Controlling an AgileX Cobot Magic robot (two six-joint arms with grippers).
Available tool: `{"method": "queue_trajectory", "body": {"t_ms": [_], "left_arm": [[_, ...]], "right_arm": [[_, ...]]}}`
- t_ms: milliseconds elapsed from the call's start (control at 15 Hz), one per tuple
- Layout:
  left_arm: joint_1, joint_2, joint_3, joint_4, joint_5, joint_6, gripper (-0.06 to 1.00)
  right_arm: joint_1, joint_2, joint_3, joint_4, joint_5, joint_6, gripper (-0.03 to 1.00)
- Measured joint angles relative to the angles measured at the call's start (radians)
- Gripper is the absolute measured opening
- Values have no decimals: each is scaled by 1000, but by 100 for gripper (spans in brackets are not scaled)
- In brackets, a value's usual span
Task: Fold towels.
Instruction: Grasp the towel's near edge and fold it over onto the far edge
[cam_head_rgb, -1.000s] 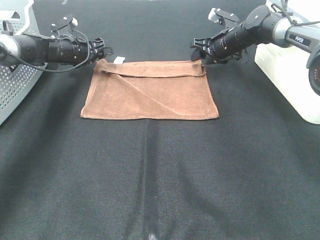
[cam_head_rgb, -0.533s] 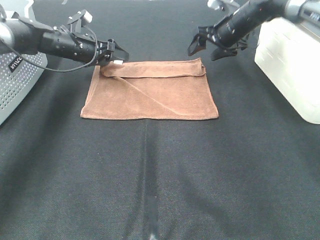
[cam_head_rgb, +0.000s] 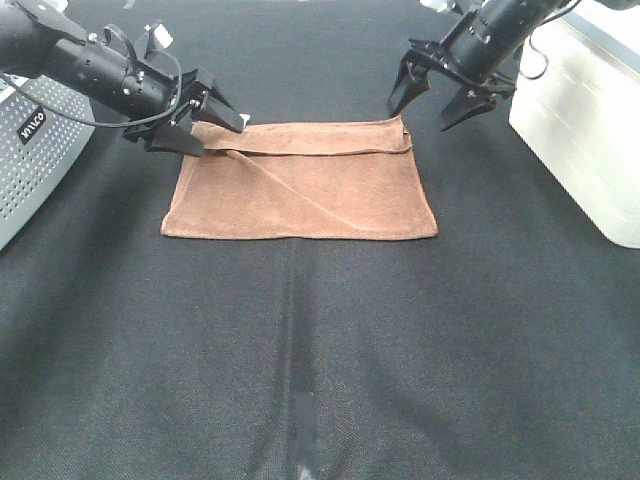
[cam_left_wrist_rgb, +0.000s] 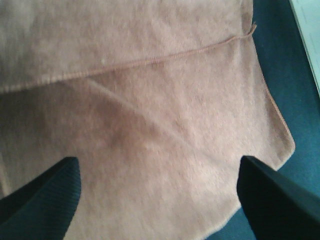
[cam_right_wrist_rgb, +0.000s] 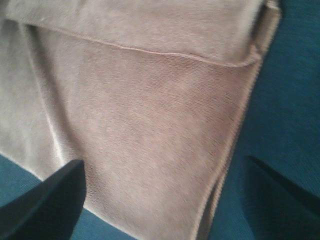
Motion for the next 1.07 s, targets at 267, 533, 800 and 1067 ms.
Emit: {"method": "queue_trajectory", "body": {"t_ms": [267,533,800,1067], "left_arm": [[-12,-232,373,3,-154,-20,80],[-6,-358,730,12,-388,-23,80],[-7,-363,737,42,-395,-23,80],[-7,-351,739,60,-433,-23,80]], "right_arm": [[0,-118,242,-97,2,35,77],[0,-238,542,-101,-81,26,77],[0,-239,647,-98,-208,-7,77],[0,-236,648,-95,-251,-38,77]]}}
